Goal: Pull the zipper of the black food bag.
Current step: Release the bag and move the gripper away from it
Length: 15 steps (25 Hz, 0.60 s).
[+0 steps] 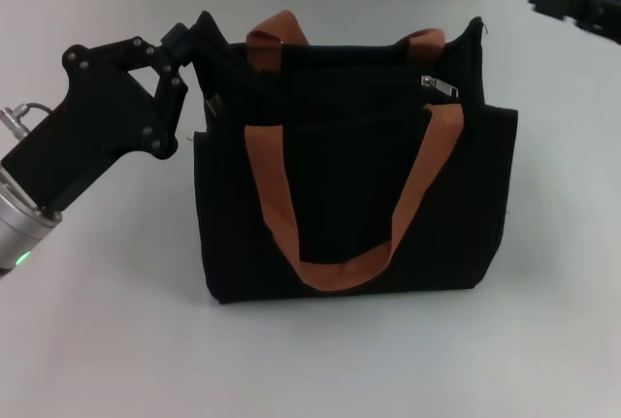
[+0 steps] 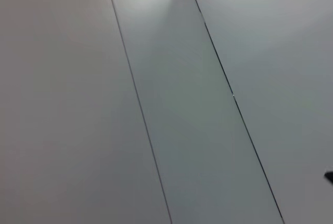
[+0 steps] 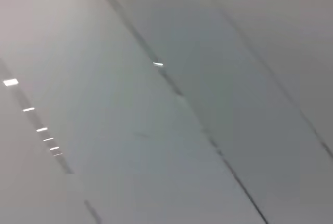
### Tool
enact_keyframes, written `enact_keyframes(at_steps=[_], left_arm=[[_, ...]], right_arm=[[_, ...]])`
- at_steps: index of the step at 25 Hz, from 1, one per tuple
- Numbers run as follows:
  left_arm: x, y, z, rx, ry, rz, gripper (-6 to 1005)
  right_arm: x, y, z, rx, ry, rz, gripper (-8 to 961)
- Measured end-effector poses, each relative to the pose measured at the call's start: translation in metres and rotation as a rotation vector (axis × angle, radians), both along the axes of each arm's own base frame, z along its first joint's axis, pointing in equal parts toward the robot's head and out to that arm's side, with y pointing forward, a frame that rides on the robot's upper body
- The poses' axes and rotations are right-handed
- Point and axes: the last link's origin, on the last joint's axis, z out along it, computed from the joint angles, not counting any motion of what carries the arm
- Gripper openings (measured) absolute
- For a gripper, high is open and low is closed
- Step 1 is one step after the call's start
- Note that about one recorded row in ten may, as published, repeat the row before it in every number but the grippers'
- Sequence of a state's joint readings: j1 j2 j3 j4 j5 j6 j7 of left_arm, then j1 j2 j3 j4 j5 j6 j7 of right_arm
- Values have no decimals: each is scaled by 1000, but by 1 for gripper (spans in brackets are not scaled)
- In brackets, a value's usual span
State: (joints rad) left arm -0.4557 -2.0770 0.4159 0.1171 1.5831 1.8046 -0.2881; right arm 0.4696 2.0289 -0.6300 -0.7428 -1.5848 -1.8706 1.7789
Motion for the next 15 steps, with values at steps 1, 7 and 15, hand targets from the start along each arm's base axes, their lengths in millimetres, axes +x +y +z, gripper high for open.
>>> enact_keyframes(at_steps=[1,7,15], left_arm=[[0,0,0,0,0,0,133],[-4,1,0,-56,-35,48,136],[-17,5,28,-352,-29,97,364]], right_arm=[[0,0,0,0,0,0,481],[12,-28,-22,177,-12,181,638],[19,-48,-56,191,-82,284,779]])
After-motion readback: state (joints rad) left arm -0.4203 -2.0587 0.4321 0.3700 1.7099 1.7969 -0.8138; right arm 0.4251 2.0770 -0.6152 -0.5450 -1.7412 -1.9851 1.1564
